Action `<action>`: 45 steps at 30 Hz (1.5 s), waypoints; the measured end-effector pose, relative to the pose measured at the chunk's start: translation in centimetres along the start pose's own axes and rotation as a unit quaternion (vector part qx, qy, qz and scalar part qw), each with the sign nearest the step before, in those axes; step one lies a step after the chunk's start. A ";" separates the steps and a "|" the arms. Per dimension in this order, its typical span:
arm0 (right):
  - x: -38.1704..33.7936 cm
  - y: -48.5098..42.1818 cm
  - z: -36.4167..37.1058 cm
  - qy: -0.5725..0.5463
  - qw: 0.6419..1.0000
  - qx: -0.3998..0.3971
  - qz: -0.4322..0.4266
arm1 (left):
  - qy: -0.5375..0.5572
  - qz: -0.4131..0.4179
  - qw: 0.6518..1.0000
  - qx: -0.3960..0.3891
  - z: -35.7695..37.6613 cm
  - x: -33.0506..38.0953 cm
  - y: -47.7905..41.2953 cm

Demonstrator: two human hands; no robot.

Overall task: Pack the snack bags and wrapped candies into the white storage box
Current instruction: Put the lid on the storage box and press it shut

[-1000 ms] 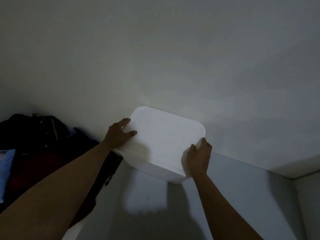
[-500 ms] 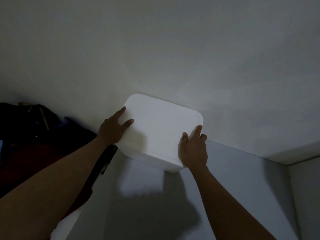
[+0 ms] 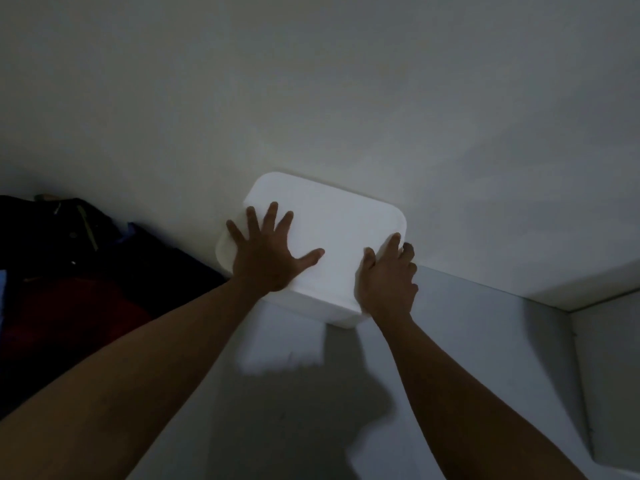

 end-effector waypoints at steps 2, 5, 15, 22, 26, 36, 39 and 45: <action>-0.6 0.1 0.3 0.062 0.997 -0.014 -0.053 | -0.002 0.006 1.000 0.003 0.1 -0.1 -0.2; -1.0 -1.5 0.7 0.111 0.985 -0.058 -0.121 | -0.023 0.021 0.999 0.002 0.2 0.2 -0.3; -1.1 -5.2 0.4 0.072 0.987 -0.058 -0.133 | 0.006 0.031 0.999 -0.008 -0.6 -1.2 -3.4; -0.6 -5.5 1.1 0.092 0.986 -0.059 -0.130 | 0.014 0.087 0.994 -0.058 0.3 -1.6 -9.3; -1.0 -5.5 1.2 0.111 0.981 -0.061 -0.146 | 0.033 0.074 0.995 -0.053 0.0 -1.9 -9.5; -5.6 -8.1 1.6 0.173 0.929 -0.062 -0.321 | -0.009 0.115 0.993 -0.002 0.4 -1.5 -9.4; -5.8 -8.5 2.2 0.170 0.935 -0.051 -0.306 | -0.031 0.176 0.984 0.027 0.4 -0.7 -9.3; -5.9 -8.5 2.1 0.179 0.936 -0.046 -0.299 | -0.022 0.171 0.985 -0.008 1.0 -0.6 -9.8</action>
Point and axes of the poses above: each hand's wrist, its own y-axis away from the middle knuckle, its own z-axis out of the palm, x = y × z, the point moved 7 cm from there along -y, towards the middle knuckle, and after that the axes turned 11 degrees about -y, right-handed, at the moved point
